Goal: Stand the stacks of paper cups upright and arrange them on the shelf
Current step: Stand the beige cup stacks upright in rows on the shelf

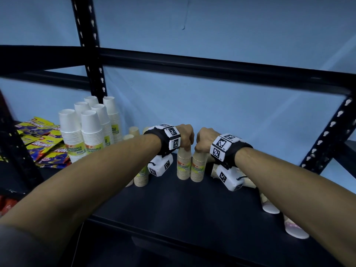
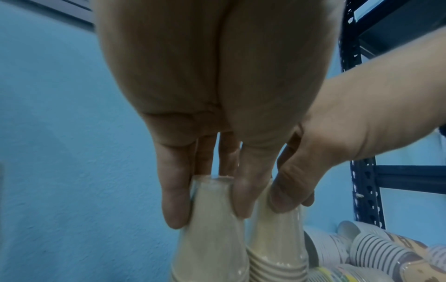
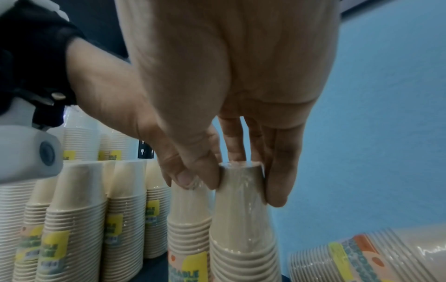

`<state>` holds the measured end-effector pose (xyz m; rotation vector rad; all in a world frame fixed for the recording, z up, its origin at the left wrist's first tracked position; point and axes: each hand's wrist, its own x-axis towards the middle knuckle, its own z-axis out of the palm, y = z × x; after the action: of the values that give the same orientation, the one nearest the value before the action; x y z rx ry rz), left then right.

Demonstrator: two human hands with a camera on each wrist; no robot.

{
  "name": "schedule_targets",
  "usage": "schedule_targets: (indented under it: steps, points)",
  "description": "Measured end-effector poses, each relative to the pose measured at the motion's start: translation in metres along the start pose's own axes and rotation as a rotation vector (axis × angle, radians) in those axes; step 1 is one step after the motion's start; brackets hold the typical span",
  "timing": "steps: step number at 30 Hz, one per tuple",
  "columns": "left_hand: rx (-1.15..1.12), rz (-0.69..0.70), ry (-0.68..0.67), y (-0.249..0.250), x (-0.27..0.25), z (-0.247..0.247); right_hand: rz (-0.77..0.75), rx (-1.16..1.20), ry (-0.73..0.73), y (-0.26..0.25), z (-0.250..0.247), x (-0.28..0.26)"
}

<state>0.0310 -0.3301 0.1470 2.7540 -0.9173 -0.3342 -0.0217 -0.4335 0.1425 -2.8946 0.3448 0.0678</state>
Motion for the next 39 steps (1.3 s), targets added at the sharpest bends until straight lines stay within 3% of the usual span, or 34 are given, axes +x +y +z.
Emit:
schedule_targets:
  steps: [16, 24, 32, 39]
  points:
    - [0.005, -0.23, -0.198, -0.033, -0.08, -0.029, -0.223, -0.032, -0.172, -0.056, -0.004, -0.038]
    - [-0.05, -0.353, -0.037, -0.075, -0.126, -0.025, -0.372, -0.008, -0.174, -0.102, 0.007, -0.054]
    - [0.095, -0.395, 0.014, -0.1, -0.149, -0.025, -0.43, 0.02, -0.112, -0.14, 0.024, -0.058]
    - [0.098, -0.374, 0.048, -0.117, -0.15, -0.017, -0.426, 0.066, -0.156, -0.151, 0.034, -0.054]
